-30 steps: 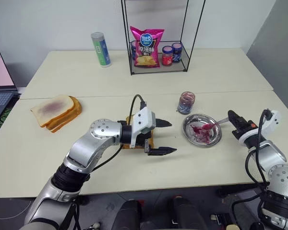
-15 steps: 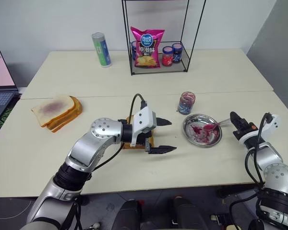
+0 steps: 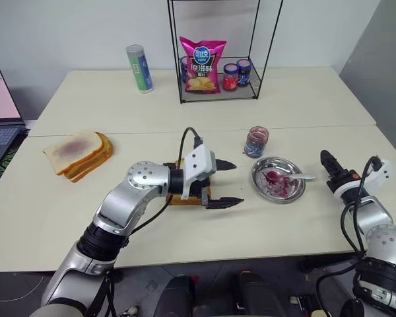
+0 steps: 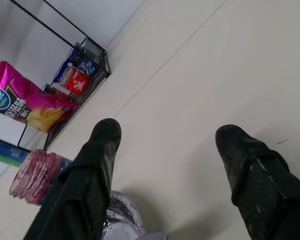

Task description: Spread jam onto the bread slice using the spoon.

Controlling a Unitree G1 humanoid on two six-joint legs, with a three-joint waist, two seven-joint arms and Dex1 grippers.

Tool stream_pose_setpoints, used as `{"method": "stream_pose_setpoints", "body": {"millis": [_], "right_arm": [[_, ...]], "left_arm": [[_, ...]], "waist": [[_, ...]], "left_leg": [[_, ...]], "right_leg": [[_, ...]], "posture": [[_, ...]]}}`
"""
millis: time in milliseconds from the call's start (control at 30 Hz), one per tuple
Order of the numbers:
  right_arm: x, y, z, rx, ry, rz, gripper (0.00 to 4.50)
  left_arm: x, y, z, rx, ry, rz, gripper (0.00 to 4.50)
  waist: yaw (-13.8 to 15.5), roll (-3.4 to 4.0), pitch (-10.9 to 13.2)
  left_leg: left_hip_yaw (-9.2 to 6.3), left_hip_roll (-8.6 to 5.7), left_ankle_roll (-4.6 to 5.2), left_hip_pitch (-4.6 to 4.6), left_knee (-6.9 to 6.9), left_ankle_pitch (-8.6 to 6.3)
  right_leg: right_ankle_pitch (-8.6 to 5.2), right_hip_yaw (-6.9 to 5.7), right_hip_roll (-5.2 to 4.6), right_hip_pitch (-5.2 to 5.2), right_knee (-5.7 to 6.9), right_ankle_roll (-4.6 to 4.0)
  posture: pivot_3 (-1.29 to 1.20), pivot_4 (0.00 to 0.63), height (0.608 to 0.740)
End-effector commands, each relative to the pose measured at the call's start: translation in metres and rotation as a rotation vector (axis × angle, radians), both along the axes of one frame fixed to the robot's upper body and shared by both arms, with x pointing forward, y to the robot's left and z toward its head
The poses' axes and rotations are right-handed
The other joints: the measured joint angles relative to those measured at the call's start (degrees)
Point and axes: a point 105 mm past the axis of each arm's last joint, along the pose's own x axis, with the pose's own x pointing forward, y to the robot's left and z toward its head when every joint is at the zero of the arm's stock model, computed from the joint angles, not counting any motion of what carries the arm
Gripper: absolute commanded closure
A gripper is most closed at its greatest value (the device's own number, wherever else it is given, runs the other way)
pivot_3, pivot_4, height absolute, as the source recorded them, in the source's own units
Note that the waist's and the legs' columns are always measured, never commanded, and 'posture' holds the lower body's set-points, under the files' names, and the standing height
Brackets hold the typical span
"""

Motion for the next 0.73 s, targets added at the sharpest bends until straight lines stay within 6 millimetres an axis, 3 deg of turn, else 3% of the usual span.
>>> {"method": "stream_pose_setpoints", "body": {"millis": [33, 167, 267, 333, 400, 500, 600, 733], "right_arm": [[0.001, -0.022, 0.034, -0.067, -0.08, -0.044, 0.21], [0.004, -0.009, 0.056, -0.238, -0.098, 0.084, 0.09], [-0.004, 0.028, 0.085, -0.453, -0.149, 0.351, 0.09], [-0.02, 0.061, 0.096, -0.543, -0.181, 0.577, 0.09], [-0.039, 0.085, 0.094, -0.605, -0.171, 0.772, 0.09], [-0.066, 0.104, 0.079, -0.694, -0.11, 0.98, 0.09], [-0.087, 0.109, 0.057, -0.791, -0.021, 1.12, 0.09], [-0.092, 0.109, 0.052, -0.787, -0.006, 1.146, 0.09]], "left_arm": [[0.009, 0.011, 0.019, -0.037, -0.034, 0.063, 0.0], [0.02, 0.03, 0.023, -0.027, -0.016, 0.16, 0.0], [0.026, 0.068, 0.023, 0.037, 0.003, 0.271, 0.0], [0.026, 0.095, 0.025, 0.063, 0.029, 0.343, 0.0], [0.023, 0.113, 0.027, 0.068, 0.055, 0.387, 0.0], [0.019, 0.133, 0.028, 0.084, 0.079, 0.443, 0.0], [0.011, 0.15, 0.026, 0.115, 0.099, 0.487, 0.0], [0.003, 0.153, 0.027, 0.114, 0.118, 0.501, 0.0]], "waist": [[0.0, 0.0, 0.0], [0.0, 0.01, 0.0], [-0.4, 0.02, 0.0], [-0.6, 0.03, 0.0], [-0.4, 0.03, 0.0], [0.3, 0.0, 0.0], [1.3, -0.01, 0.0], [1.4, -0.02, 0.0]], "left_leg": [[0.01, 0.0, 0.0, 0.0, 0.01, 0.0], [0.03, -0.01, 0.0, 0.0, 0.01, 0.0], [0.03, 0.04, 0.0, 0.0, -0.01, 0.0], [0.03, 0.15, 0.0, 0.01, -0.03, 0.0], [-0.03, 0.28, 0.02, 0.01, -0.04, -0.01], [-0.28, 0.34, 0.01, -0.02, -0.03, -0.01], [-0.29, 0.3, 0.01, -0.04, 0.0, -0.02], [-0.15, 0.24, -0.01, -0.04, 0.14, -0.01]], "right_leg": [[0.0, 0.0, 0.0, 0.0, 0.0, 0.0], [0.0, 0.0, 0.0, -0.01, 0.0, 0.01], [-0.02, 0.0, 0.06, -0.04, 0.01, 0.04], [-0.02, 0.0, 0.16, -0.06, 0.01, 0.03], [-0.05, -0.03, 0.31, -0.07, 0.0, -0.02], [-0.11, -0.12, 0.35, -0.01, -0.04, -0.1], [-0.12, -0.13, 0.3, 0.0, -0.05, -0.13], [-0.07, -0.15, -0.03, 0.03, -0.09, -0.17]], "posture": [[0.0, 0.15, 0.74], [0.0, 0.15, 0.74], [0.0, 0.15, 0.74], [0.0, 0.15, 0.74], [0.0, 0.15, 0.74], [0.0, 0.15, 0.74], [0.0, 0.15, 0.74], [0.0, 0.15, 0.74]]}}
